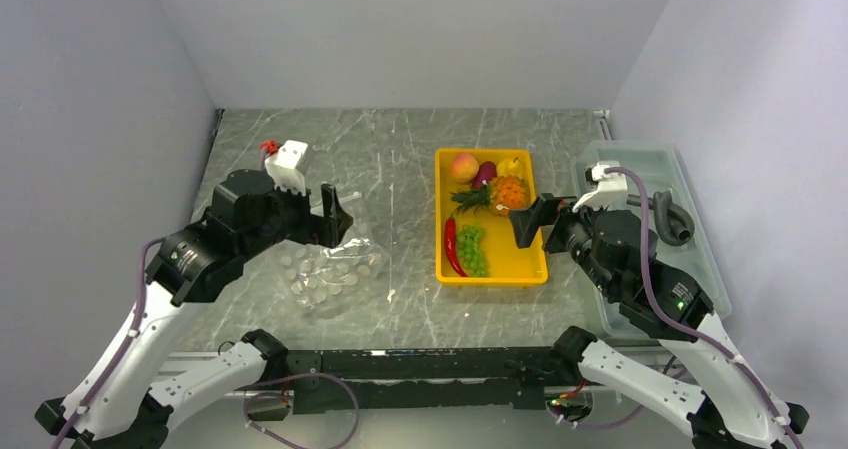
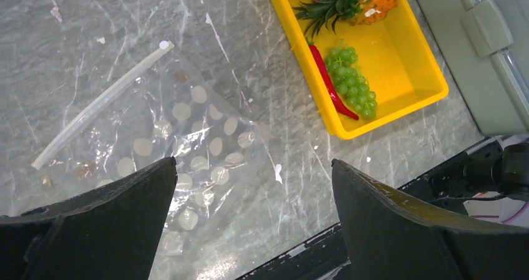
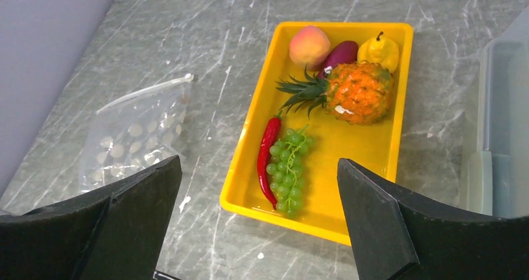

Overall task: Place the food in the zip-top bag and seal the zipper
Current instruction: Adjust the bin at the center of the board.

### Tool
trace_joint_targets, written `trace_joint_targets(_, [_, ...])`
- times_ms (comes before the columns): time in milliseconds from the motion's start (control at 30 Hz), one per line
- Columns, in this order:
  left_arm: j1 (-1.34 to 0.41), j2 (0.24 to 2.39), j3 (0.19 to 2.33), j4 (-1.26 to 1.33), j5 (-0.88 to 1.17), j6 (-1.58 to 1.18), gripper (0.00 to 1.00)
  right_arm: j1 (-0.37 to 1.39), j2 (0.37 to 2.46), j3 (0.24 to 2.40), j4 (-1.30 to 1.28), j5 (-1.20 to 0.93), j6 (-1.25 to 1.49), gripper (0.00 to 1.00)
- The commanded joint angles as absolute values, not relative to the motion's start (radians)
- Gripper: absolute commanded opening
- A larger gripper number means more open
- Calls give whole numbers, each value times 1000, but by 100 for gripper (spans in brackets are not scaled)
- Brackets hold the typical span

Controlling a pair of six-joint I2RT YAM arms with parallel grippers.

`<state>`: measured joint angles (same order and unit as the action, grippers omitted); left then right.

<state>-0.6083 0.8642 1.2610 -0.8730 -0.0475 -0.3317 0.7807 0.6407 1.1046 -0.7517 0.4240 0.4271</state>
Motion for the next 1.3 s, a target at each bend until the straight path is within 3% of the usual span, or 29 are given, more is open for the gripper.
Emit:
trace_joint_targets(0, [-611,836,1276,-898,-67,-344,100,784,650,1141,-766,462,435,100])
trace_joint_targets(867, [-611,867,1192,-972,-106,-402,100,786,844,1098,-706,192,383,98])
trace_joint_targets(1267, [-611,765,1059,-919,-66,-411,100,896,971,1102,-650,268,441,93])
